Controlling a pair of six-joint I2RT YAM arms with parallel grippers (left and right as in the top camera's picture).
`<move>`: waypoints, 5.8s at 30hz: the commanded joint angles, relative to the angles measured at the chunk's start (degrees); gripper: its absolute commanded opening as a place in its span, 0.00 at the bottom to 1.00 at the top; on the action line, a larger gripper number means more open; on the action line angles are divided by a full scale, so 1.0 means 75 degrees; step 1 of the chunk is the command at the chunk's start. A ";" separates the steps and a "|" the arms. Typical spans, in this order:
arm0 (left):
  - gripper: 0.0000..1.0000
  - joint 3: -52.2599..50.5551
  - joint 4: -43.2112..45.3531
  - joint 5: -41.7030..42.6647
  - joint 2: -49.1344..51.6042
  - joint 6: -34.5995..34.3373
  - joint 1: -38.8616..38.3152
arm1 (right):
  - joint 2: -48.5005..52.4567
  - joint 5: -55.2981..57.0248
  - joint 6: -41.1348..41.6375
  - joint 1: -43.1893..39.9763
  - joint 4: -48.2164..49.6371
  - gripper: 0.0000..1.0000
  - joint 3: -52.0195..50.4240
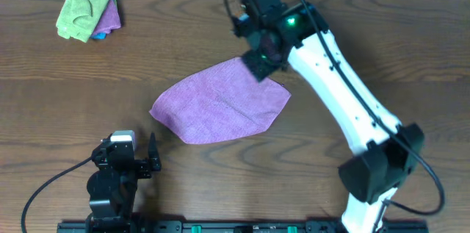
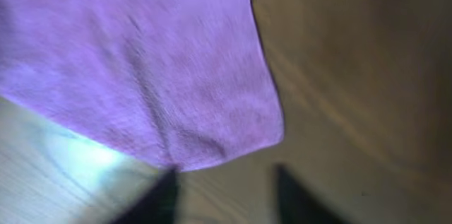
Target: Fold the cloth
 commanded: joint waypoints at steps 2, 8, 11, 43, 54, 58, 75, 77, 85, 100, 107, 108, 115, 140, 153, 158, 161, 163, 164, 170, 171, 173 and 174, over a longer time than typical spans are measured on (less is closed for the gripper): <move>0.96 -0.0140 -0.0026 -0.0055 -0.0050 -0.0082 -0.0032 | 0.0122 -0.0557 0.0431 -0.0321 0.0364 0.01 -0.1157; 0.96 -0.0140 -0.0026 -0.0055 -0.0050 -0.0082 -0.0032 | 0.0122 -0.0583 0.0533 -0.0379 0.1070 0.01 -0.2442; 0.95 -0.0140 -0.0029 -0.0055 -0.0050 -0.0082 -0.0032 | 0.0122 -0.0583 0.0557 -0.0379 0.1655 0.01 -0.3025; 0.95 -0.0140 -0.0026 -0.0055 -0.0050 -0.0082 -0.0032 | 0.1530 0.0787 0.1644 -0.1737 0.4692 0.01 -0.5062; 0.95 -0.0140 -0.0026 -0.0055 -0.0050 -0.0082 -0.0032 | 0.1632 0.1230 0.3587 -0.2914 0.3669 0.01 -0.5033; 0.96 -0.0140 -0.0026 -0.0055 -0.0050 -0.0082 -0.0032 | 0.1565 0.0682 0.3299 -0.2897 0.3488 0.01 -0.4896; 0.95 -0.0140 -0.0026 -0.0055 -0.0050 -0.0082 -0.0032 | -0.0350 -0.0554 0.2212 -0.3791 0.2824 0.54 -0.4371; 0.95 -0.0140 -0.0029 -0.0055 -0.0050 -0.0082 -0.0032 | -0.0344 -0.0673 0.2168 -0.3885 0.2833 0.53 -0.4415; 0.95 -0.0140 -0.0026 -0.0055 -0.0050 -0.0082 -0.0032 | -0.0204 -0.1102 0.1915 -0.3876 0.3209 0.45 -0.4747; 0.95 -0.0140 -0.0026 -0.0055 -0.0050 -0.0082 -0.0032 | -0.0137 -0.0947 0.1851 -0.3879 0.4010 0.45 -0.5251; 0.95 -0.0140 -0.0026 -0.0055 -0.0050 -0.0082 -0.0032 | 0.0192 -0.0953 0.1859 -0.3879 0.4141 0.32 -0.5251; 0.95 -0.0140 -0.0026 -0.0055 -0.0050 -0.0082 -0.0032 | 0.0195 -0.0956 0.1859 -0.3879 0.4167 0.24 -0.5251; 0.96 -0.0140 -0.0026 -0.0055 -0.0050 -0.0082 -0.0032 | 0.0134 -0.1454 0.1862 -0.3864 0.3911 0.01 -0.4698; 0.95 -0.0140 -0.0026 -0.0055 -0.0050 -0.0082 -0.0032 | -0.0047 -0.2888 0.0577 -0.0277 0.0146 0.49 0.2291; 0.95 -0.0140 -0.0026 -0.0055 -0.0050 -0.0082 -0.0032 | 0.0335 -0.0265 0.0262 -0.0082 0.0189 0.99 0.1693; 0.96 -0.0140 -0.0026 -0.0055 -0.0050 -0.0082 -0.0032 | 0.0764 -0.0306 0.0268 -0.0968 0.0408 0.90 0.0734; 0.95 -0.0140 -0.0026 -0.0055 -0.0050 -0.0082 -0.0032 | 0.1061 -0.0356 0.0271 -0.1253 0.0831 0.49 0.0195; 0.96 -0.0140 -0.0026 -0.0055 -0.0050 -0.0082 -0.0032 | 0.1276 -0.0321 0.0420 -0.1320 0.1215 0.01 -0.0047; 0.95 -0.0140 -0.0026 -0.0055 -0.0050 -0.0082 -0.0032 | 0.1402 -0.0315 0.0562 -0.1358 0.1489 0.01 -0.0149; 0.96 -0.0140 -0.0029 -0.0055 -0.0050 -0.0082 -0.0032 | 0.1982 -0.0111 0.0839 -0.1495 0.2378 0.01 -0.0256; 0.95 -0.0140 -0.0026 -0.0055 -0.0050 -0.0082 -0.0032 | 0.2087 -0.0020 0.0839 -0.1495 0.2492 0.01 -0.0256; 0.96 -0.0140 -0.0026 -0.0055 -0.0050 -0.0082 -0.0032 | 0.2296 0.0152 0.0842 -0.1495 0.2687 0.01 -0.0256; 0.95 -0.0140 -0.0026 -0.0058 -0.0050 -0.0082 -0.0032 | 0.2384 0.0207 0.0842 -0.1495 0.2771 0.01 -0.0256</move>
